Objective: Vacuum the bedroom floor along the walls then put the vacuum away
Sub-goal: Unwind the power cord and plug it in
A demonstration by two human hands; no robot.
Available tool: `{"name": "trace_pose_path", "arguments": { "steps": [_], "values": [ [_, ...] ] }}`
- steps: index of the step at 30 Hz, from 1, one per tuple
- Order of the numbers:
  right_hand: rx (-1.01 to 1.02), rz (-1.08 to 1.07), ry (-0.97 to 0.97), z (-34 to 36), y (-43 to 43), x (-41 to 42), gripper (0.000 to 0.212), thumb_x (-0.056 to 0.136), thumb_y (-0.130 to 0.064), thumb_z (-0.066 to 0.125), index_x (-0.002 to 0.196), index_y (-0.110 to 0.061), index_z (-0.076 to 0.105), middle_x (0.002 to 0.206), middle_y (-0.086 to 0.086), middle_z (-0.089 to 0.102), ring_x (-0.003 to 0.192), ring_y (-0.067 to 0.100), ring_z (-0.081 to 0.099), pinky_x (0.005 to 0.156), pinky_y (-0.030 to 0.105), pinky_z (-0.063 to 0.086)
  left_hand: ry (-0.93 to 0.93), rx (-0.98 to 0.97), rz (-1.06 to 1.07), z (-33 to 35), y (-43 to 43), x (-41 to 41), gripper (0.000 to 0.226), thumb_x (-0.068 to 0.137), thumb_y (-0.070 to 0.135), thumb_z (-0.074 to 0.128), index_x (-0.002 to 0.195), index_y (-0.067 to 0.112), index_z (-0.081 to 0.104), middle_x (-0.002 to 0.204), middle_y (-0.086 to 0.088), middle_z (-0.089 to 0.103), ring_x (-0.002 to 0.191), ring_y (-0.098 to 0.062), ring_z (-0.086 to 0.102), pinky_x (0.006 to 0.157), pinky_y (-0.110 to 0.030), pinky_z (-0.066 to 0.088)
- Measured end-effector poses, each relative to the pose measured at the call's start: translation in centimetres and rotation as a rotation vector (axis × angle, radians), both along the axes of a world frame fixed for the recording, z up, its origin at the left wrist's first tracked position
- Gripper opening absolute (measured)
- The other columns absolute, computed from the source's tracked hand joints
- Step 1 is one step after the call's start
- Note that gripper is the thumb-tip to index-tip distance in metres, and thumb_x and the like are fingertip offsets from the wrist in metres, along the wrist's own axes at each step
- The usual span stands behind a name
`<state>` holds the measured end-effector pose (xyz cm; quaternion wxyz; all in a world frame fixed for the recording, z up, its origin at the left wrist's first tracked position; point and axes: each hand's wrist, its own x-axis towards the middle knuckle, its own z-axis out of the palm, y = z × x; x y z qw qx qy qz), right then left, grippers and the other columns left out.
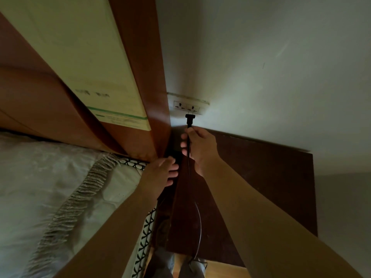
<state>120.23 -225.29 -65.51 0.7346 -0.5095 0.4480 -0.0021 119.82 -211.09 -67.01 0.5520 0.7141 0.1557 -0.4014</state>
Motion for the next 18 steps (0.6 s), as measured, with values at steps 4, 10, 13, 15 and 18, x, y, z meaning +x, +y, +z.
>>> {"name": "trace_pose_path", "arguments": {
  "steps": [4,10,13,15,18],
  "values": [
    [-0.015,-0.002,-0.007,-0.4,0.2,0.2,0.016,0.106,-0.016,0.053,0.101,-0.014,0.069,0.085,0.004,0.068,0.058,0.011,0.055,0.051,0.023,0.046,0.043,0.032,-0.017,-0.8,2.1,-0.8,0.026,0.106,0.03,0.053,0.125,0.017,0.065,0.108,0.003,0.076,0.103,-0.014,0.072,0.094,-0.038,0.057],
    [-0.003,-0.121,-0.018,-1.4,0.9,0.1,0.018,0.106,-0.017,0.054,0.116,-0.012,0.068,0.082,0.0,0.069,0.055,0.007,0.052,0.051,0.025,0.045,0.033,0.041,-0.038,-0.9,3.1,-1.0,0.023,0.106,0.027,0.054,0.123,0.018,0.066,0.109,0.002,0.077,0.103,-0.013,0.072,0.089,-0.032,0.057],
    [0.037,-0.17,-0.035,-1.2,1.7,0.5,0.016,0.106,-0.016,0.054,0.111,-0.014,0.069,0.083,0.001,0.069,0.054,0.008,0.051,0.051,0.026,0.045,0.044,0.042,-0.032,-1.1,3.6,-1.0,0.022,0.105,0.026,0.056,0.123,0.017,0.067,0.108,0.001,0.077,0.102,-0.014,0.073,0.087,-0.031,0.057],
    [0.054,-0.198,-0.037,-1.1,2.2,0.8,0.016,0.106,-0.015,0.054,0.111,-0.014,0.069,0.083,0.001,0.069,0.054,0.008,0.051,0.05,0.026,0.044,0.053,0.047,-0.033,-1.3,4.0,-1.1,0.023,0.105,0.025,0.057,0.123,0.016,0.067,0.107,0.001,0.077,0.102,-0.014,0.073,0.089,-0.033,0.057],
    [0.085,-0.263,-0.031,-1.2,2.2,0.8,0.015,0.106,-0.016,0.055,0.11,-0.015,0.07,0.083,0.001,0.07,0.054,0.007,0.05,0.049,0.024,0.041,0.068,0.052,-0.024,-1.5,4.8,-1.2,0.021,0.104,0.025,0.058,0.121,0.016,0.067,0.107,0.0,0.077,0.103,-0.016,0.073,0.089,-0.034,0.057]
  ]
}}
